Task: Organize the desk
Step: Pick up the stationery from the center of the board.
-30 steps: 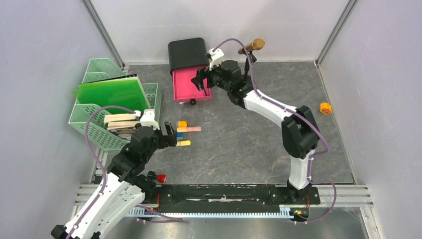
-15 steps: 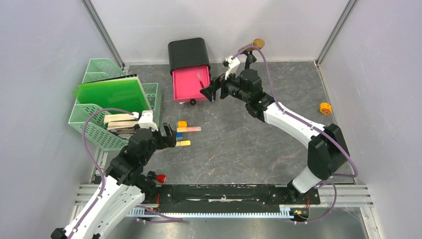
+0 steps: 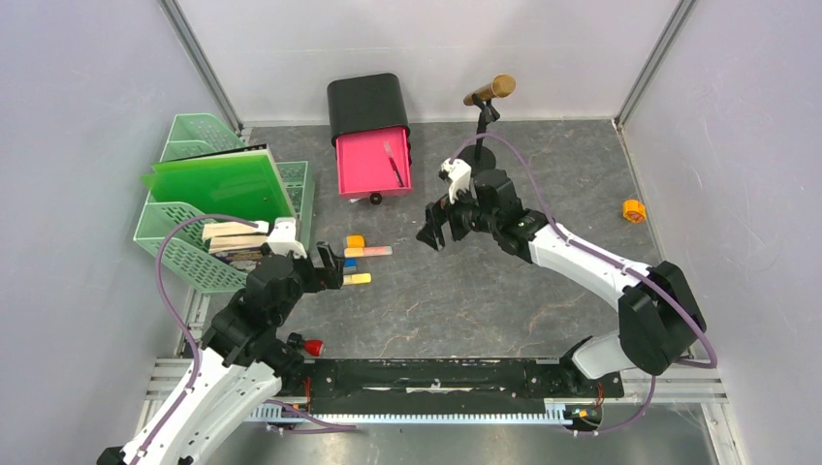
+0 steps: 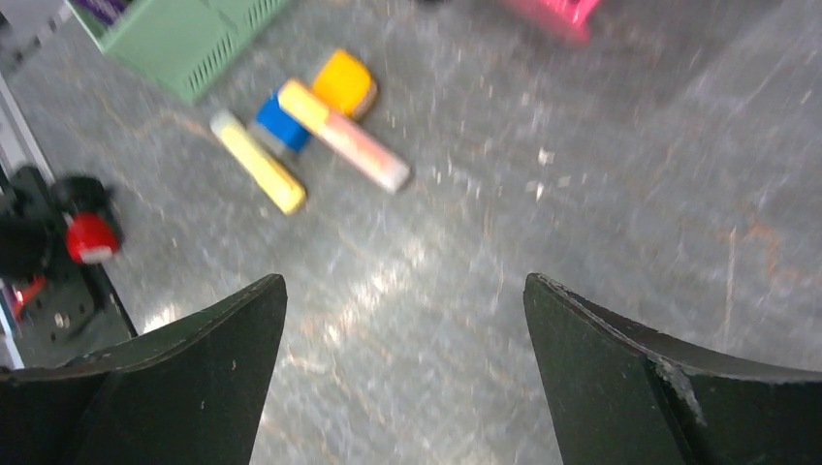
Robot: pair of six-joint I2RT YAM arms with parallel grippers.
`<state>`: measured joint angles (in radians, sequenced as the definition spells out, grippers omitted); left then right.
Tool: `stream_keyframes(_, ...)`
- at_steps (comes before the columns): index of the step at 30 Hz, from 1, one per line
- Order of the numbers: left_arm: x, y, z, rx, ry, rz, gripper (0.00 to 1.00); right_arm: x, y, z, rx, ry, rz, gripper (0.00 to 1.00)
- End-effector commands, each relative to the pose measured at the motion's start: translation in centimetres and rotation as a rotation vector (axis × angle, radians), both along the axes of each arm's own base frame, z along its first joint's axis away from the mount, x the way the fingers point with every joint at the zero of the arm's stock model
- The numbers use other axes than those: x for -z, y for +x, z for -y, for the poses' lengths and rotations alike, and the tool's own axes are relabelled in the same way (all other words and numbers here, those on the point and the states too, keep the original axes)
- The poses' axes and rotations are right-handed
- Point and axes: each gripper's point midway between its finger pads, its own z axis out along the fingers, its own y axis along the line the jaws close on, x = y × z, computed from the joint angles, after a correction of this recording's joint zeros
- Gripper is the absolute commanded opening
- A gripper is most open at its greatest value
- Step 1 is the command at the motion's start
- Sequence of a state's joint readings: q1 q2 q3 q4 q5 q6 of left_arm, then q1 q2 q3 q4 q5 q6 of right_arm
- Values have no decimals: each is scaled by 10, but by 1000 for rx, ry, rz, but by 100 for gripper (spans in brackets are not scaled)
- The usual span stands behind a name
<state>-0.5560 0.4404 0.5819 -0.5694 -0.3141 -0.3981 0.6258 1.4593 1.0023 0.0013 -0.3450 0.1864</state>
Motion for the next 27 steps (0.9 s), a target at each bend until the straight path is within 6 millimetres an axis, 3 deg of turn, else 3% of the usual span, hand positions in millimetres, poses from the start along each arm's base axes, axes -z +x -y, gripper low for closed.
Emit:
stream_keyframes(1,-5,4,0,-5,5,37,100,37,-32,22,-69,-112,-60,98)
stream_keyframes(7,-4,2,6,27,9,24,100,86,-59,43,-107,-220,-133,98)
stream_keyframes(11,-3,2,6,27,13,23,100,105,-70,40,-144,-266,-171,98)
stream_keyframes(20,-5,2,5,22,15,31,100,137,-94,-4,-308,-433,-140,98)
stream_keyframes(27,-5,2,5,22,20,32,100,145,-100,-35,-386,-490,-93,97)
